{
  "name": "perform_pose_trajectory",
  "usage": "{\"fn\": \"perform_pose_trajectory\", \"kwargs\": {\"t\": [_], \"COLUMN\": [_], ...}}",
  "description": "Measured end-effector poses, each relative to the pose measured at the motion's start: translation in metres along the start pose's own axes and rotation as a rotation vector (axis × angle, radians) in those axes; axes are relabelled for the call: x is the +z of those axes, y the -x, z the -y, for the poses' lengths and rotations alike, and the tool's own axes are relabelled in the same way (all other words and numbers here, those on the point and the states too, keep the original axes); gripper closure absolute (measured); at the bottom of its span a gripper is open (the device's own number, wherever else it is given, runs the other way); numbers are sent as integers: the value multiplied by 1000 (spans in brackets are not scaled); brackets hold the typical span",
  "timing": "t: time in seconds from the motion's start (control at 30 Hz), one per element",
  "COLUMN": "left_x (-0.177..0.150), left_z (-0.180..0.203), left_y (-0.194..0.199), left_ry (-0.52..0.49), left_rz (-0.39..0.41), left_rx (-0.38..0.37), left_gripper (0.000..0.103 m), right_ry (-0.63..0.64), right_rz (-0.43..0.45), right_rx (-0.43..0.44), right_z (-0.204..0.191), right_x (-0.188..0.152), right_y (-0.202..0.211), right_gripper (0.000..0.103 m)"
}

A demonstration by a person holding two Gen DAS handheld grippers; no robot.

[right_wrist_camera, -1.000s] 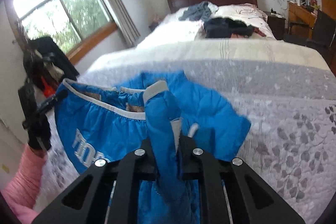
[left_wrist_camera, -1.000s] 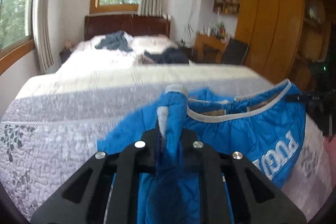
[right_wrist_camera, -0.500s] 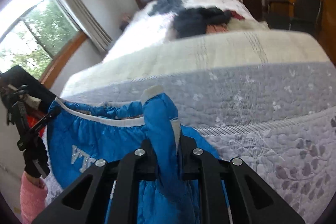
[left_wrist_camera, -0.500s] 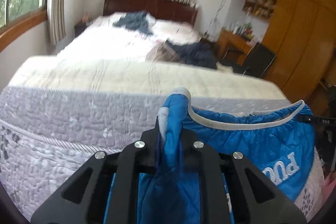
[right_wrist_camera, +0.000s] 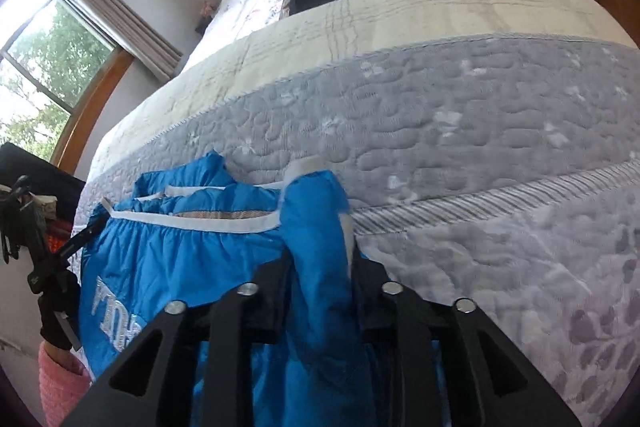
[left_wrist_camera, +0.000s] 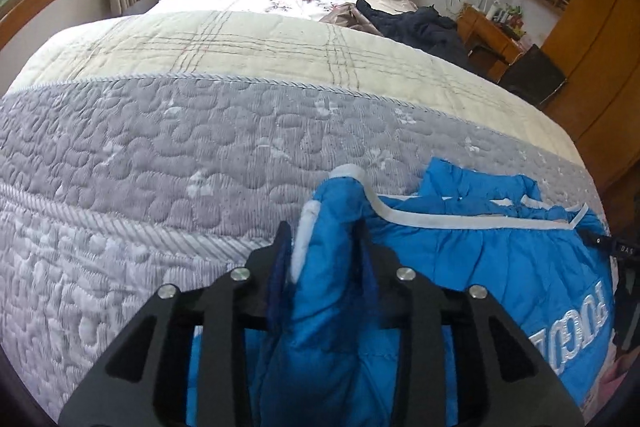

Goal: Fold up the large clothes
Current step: 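Lower the folded hem onto the jacket and open both grippers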

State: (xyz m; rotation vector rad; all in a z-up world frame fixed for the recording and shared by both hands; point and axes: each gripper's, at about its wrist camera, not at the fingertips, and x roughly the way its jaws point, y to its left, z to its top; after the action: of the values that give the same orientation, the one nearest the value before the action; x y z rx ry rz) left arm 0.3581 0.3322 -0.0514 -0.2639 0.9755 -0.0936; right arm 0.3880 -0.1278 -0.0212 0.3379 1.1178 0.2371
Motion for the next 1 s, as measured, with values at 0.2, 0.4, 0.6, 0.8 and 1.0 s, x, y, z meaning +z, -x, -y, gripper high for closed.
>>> {"fn": "perform_pose_trajectory", "kwargs": {"t": [0.2, 0.4, 0.6, 0.8, 1.0], "left_x": [-24, -82, -124, -143, -145], "left_z": [-18, -10, -5, -2, -11], "left_y": [63, 115, 128, 117, 102], "left_ry": [55, -14, -49, -90, -83], "left_rz": [81, 110, 113, 80, 59], "left_rx": [-60, -65, -56, -5, 20], "left_gripper": [65, 61, 60, 62, 60], "right_ry": [18, 35, 31, 98, 97], "right_rz": [39, 12, -43, -22, -57], "right_rx": [19, 97, 138, 126, 58], "right_z": [14, 23, 25, 9, 8], "right_x": [-30, -89, -129, -141, -145], "right_y": [53, 87, 82, 89, 80], "right_gripper": [54, 47, 47, 87, 91]}}
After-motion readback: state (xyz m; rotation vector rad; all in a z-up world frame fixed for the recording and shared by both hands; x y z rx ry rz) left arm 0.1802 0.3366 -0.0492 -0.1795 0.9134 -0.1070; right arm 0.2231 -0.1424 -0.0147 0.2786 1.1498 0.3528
